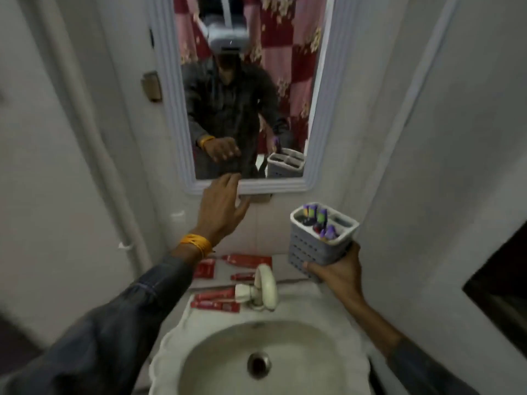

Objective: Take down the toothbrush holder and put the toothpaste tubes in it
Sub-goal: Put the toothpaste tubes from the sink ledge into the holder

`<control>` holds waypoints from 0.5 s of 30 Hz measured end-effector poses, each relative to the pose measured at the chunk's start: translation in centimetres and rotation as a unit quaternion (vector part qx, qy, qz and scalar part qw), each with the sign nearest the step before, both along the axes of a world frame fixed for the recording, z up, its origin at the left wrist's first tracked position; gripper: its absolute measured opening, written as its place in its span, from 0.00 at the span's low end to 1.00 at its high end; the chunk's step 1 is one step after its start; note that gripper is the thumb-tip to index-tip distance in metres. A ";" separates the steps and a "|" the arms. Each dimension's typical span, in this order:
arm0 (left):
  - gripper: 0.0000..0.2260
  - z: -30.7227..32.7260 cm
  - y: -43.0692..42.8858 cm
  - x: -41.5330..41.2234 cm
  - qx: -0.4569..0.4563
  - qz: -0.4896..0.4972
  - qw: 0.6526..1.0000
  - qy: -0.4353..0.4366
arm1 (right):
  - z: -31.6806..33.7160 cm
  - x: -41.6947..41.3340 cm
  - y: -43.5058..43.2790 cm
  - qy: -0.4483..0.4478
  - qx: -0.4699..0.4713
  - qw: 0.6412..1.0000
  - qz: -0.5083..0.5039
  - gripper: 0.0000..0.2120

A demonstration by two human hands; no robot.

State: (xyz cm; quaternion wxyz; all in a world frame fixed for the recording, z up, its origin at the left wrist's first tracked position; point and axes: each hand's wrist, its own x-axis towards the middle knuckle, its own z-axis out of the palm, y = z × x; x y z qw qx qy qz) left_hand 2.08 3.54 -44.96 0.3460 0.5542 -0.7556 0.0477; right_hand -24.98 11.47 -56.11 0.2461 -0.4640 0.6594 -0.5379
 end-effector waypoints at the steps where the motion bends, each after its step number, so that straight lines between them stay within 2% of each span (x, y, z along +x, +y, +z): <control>1: 0.24 -2.7 0.4 0.4 0.047 0.013 0.999 -0.004 | -2.7 0.7 0.7 -0.014 0.031 0.999 -0.005 0.45; 4: 0.19 -9.3 1.3 1.8 0.148 0.020 0.989 -0.020 | -8.1 2.2 1.9 -0.046 0.076 0.996 0.002 0.57; 7: 0.10 -14.1 2.1 3.3 0.238 0.022 0.969 -0.056 | -11.4 3.0 2.5 -0.048 0.083 0.995 0.010 0.53; 10: 0.11 -17.7 3.3 4.4 0.310 0.038 0.947 -0.075 | -14.3 2.5 1.9 -0.057 0.086 0.995 0.000 0.56; 13: 0.12 -21.2 3.7 4.9 0.358 0.036 0.923 -0.134 | -17.9 1.4 -0.2 -0.070 0.091 0.993 0.029 0.58; 15: 0.14 -22.7 4.4 4.6 0.354 0.030 0.919 -0.172 | -16.7 1.3 0.5 -0.084 0.084 0.993 0.030 0.59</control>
